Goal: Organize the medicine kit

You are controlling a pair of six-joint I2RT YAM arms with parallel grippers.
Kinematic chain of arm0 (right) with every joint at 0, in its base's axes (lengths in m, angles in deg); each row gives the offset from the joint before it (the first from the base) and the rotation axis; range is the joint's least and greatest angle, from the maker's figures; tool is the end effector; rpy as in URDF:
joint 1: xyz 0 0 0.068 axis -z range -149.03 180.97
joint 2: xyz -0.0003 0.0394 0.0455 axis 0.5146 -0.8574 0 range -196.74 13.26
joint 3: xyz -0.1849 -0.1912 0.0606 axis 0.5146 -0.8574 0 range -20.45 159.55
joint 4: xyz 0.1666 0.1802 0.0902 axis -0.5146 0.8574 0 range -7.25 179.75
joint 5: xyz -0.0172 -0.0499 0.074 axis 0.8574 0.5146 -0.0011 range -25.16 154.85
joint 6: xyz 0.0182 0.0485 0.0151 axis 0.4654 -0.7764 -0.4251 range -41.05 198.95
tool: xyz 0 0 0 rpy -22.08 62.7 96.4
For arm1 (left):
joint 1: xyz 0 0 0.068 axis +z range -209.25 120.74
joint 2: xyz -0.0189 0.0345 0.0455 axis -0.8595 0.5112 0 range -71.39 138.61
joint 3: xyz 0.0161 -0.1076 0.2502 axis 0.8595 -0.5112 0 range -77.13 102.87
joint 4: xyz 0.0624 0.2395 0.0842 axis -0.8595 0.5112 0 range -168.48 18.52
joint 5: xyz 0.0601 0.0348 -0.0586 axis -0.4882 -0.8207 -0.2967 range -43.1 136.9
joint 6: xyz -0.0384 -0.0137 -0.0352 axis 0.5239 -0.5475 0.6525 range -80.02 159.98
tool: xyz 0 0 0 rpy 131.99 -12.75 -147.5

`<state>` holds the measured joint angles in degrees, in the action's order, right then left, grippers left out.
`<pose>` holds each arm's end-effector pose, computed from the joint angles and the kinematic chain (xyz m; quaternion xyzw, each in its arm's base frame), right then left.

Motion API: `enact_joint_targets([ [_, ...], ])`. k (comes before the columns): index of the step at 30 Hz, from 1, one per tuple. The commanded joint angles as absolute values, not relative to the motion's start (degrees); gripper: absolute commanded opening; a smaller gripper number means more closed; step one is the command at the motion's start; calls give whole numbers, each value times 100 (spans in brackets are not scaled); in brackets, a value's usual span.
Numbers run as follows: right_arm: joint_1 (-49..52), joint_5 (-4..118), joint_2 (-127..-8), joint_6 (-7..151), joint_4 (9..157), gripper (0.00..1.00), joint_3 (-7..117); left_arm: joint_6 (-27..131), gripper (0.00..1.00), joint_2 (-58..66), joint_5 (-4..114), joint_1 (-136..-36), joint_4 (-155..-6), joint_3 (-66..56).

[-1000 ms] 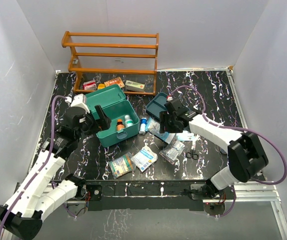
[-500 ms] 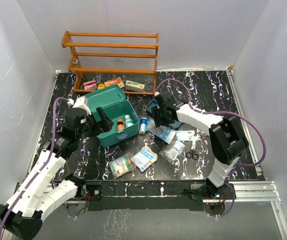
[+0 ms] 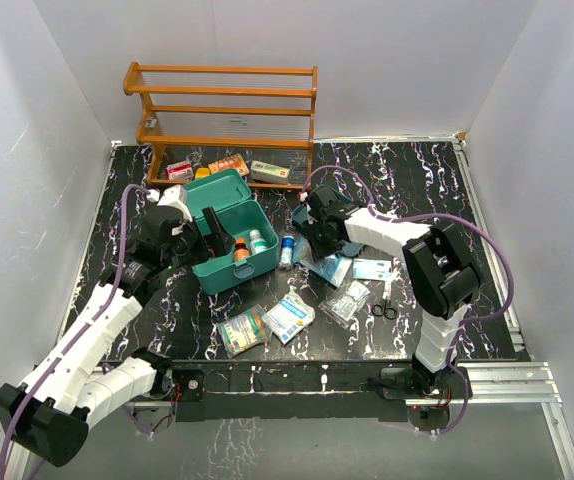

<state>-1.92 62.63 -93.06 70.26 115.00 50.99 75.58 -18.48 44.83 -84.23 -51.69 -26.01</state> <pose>0.3117 0.2032 0.1750 -0.2092 0.9574 0.0880 0.1785 0.1852 -0.0848 0.3241 -0.0887 0.8551 -0.2441 0.4488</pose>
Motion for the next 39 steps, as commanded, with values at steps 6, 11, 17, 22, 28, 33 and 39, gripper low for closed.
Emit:
enact_joint_targets([
  [6, -201, 6017, -8595, 6504, 10659, 10, 4471, 7546, 98, -1729, 4815, -8432, -5723, -2431],
  [11, -203, 5948, -7928, 5941, 10288, 2, 4255, 7685, 98, -1594, 5189, -8430, -6001, -2453],
  [17, -207, 6064, -7059, 5500, 10316, 2, 4129, 7781, 95, -1213, 6135, -8436, -6525, -2272],
  [22, -234, 5892, -6587, 5304, 10413, 3, 4196, 8003, 92, -503, 6785, -8439, -6783, -1793],
  [28, -478, 5878, -6415, 5234, 10377, 4, 4269, 8150, 89, 459, 7536, -8446, -6869, -1076],
  [33, -612, 5744, -6348, 5195, 10199, 4, 4201, 8182, 85, 1027, 7815, -8452, -6627, -767],
  [39, -699, 5628, -6381, 5353, 10084, 5, 4225, 8391, 77, 1429, 8516, -8461, -6660, -744],
])
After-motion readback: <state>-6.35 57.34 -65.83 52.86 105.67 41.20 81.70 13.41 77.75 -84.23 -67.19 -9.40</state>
